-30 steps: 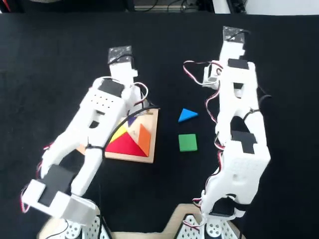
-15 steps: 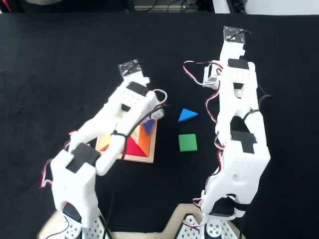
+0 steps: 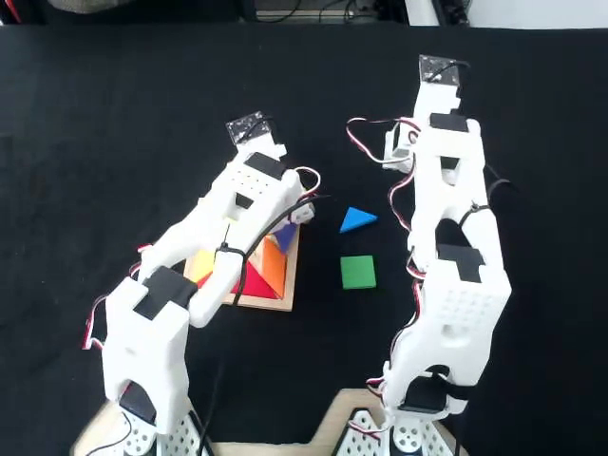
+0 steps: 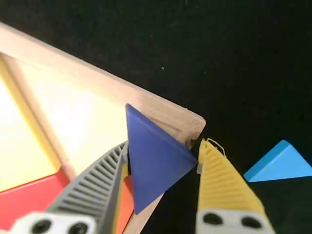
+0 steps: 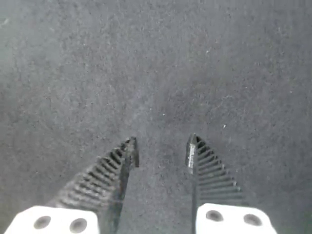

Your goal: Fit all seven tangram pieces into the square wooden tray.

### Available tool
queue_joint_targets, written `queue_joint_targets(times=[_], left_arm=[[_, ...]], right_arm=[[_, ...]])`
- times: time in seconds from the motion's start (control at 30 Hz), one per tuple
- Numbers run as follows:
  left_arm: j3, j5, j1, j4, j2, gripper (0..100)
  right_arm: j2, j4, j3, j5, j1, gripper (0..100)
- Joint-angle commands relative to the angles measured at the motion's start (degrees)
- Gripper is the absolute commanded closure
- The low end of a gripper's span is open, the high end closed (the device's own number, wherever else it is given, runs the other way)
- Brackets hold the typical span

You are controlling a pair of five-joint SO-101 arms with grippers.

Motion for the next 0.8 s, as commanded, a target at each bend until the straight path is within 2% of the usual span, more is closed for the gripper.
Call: queue_joint_targets(times=[0.0, 0.1, 0.47, 0.67, 0.77], left_arm=[[-3.12, 0.18, 0.75, -0.18, -3.52, 86], [-2.68, 0.18, 0.75, -0.18, -3.6, 78], [-5.32, 0.53, -0.31, 6.24, -3.6, 77], [-6.2, 0.18, -1.36, 5.8, -3.6, 77], [-6.2, 0.0, -1.8, 6.15, -3.6, 72]], right_arm=[[-0.57, -0.44, -3.03, 0.88, -1.14, 82.9], [-0.57, -0.35, -2.95, 0.97, -1.14, 82.9], [-0.84, -0.35, -2.86, 1.05, -1.14, 82.9], [-0.84, -0.35, -2.86, 1.05, -1.14, 82.9], [-0.84, -0.35, -2.86, 1.05, -1.14, 82.9]])
